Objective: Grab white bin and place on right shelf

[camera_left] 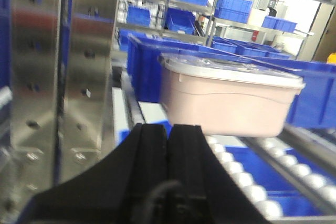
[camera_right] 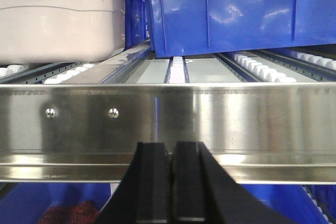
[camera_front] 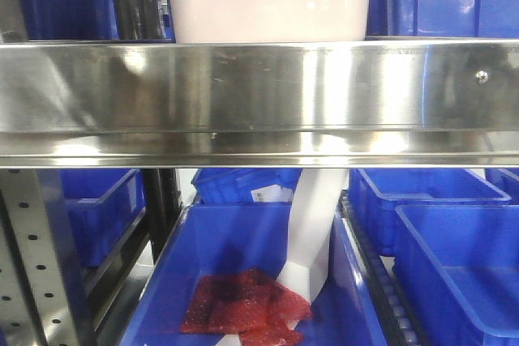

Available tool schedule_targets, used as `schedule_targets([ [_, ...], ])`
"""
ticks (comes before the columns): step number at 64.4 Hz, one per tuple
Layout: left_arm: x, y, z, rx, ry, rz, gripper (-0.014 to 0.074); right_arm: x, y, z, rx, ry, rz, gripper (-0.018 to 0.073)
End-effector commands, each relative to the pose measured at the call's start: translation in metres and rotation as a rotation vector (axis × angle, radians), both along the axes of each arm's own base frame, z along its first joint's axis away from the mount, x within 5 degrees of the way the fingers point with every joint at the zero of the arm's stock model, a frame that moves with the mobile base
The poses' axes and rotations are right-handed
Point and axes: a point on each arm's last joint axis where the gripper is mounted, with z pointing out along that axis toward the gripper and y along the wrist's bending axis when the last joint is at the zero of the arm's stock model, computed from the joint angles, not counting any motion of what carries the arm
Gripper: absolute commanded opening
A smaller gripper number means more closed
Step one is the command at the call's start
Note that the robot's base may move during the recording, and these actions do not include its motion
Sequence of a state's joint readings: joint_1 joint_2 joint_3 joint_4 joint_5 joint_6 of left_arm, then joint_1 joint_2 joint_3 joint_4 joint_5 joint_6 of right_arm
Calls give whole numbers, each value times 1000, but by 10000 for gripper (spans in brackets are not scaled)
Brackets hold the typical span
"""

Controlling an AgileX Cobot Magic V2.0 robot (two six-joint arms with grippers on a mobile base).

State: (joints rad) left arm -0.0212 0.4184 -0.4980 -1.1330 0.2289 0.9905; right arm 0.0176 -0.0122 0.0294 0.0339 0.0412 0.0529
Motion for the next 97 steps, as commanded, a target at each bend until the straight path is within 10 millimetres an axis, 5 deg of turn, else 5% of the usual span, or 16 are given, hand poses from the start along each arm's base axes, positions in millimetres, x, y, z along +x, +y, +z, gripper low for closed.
schedule_targets([
  [1,-8,4,10,-2,-47,42,-118,-2,0,10,-11,-109,-2,30],
  [14,-20,11,-10,-111,23,112,-118,-2,0,10,-11,-109,-2,30],
  [24,-28,19,-32,-37,-63,195,-118,-2,0,10,-11,-109,-2,30],
  [42,-34,20,-99,-8,-104,209,-118,-2,0,10,-11,-109,-2,30],
  [55,-36,20,-127,-27,-128,212,-118,-2,0,10,-11,-109,-2,30],
  [97,-35,18,-131,64,-95,175,-118,-2,0,10,-11,-109,-2,30],
])
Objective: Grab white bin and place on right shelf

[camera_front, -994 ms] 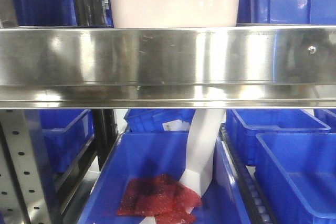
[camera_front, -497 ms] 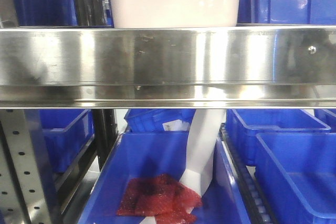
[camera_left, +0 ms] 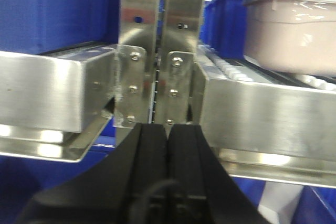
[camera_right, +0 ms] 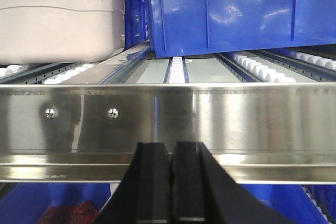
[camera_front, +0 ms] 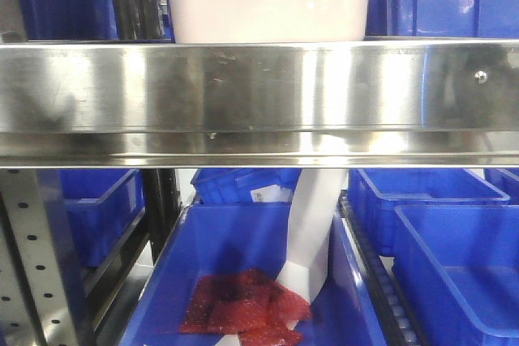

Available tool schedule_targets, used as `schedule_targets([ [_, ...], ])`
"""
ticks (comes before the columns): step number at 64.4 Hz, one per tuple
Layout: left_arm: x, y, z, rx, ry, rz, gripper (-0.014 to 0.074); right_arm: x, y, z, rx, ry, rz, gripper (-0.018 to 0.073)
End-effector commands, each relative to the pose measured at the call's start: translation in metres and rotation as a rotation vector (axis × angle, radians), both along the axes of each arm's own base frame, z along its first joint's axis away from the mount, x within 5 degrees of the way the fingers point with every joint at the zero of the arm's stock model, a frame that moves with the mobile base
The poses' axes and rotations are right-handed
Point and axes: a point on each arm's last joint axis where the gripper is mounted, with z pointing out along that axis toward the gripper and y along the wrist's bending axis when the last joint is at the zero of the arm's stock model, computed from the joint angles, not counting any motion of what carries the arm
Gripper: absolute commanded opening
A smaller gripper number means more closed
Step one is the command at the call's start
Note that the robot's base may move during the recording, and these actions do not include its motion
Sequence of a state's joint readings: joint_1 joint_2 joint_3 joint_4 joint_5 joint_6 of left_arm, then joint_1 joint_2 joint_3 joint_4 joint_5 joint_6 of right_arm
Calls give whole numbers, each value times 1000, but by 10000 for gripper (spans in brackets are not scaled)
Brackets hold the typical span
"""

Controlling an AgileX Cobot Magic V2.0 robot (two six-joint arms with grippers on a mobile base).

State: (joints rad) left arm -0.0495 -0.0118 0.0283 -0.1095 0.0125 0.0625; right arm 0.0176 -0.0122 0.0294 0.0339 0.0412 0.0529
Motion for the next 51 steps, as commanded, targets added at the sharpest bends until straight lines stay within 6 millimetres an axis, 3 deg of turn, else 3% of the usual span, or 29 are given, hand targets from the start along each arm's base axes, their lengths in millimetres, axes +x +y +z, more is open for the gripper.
schedule_targets([
  [1,-2,0,8,1,-94,-12,-118,-2,0,10,-11,-109,-2,30],
  [51,-2,0,8,1,-94,-15,-118,-2,0,10,-11,-109,-2,30],
])
